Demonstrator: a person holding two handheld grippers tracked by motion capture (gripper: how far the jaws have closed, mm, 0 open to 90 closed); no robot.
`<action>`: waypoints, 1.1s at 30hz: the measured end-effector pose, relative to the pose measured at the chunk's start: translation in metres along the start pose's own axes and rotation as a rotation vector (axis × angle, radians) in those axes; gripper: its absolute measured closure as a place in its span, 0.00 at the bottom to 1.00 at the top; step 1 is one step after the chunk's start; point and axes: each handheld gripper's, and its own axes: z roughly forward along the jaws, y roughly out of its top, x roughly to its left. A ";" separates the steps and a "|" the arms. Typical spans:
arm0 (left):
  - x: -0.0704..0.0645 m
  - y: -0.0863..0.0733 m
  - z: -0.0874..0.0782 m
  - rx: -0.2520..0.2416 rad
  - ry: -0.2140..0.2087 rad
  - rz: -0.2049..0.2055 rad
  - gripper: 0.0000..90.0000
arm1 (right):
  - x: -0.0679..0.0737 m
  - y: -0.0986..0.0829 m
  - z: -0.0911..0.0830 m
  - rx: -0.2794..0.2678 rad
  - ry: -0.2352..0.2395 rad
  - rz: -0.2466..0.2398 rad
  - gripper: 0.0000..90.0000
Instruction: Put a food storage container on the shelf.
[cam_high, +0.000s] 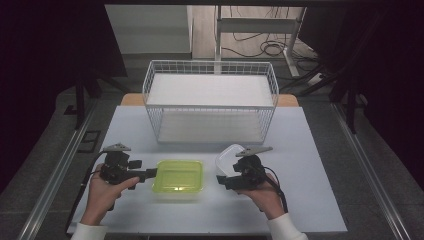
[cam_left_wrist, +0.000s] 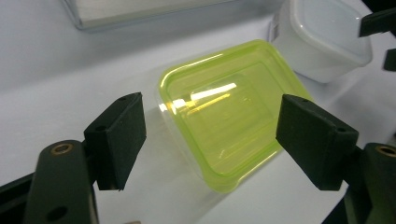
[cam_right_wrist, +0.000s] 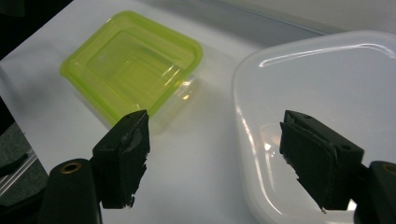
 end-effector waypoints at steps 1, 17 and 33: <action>0.001 0.000 0.001 -0.002 -0.006 -0.011 0.28 | 0.001 0.001 0.002 0.000 0.006 -0.001 0.28; 0.014 -0.002 0.018 0.035 -0.081 -0.085 0.34 | 0.016 0.013 0.033 0.022 0.055 0.103 0.32; 0.033 -0.010 0.033 0.054 -0.124 -0.154 0.47 | 0.019 0.012 0.065 0.046 0.040 0.207 0.44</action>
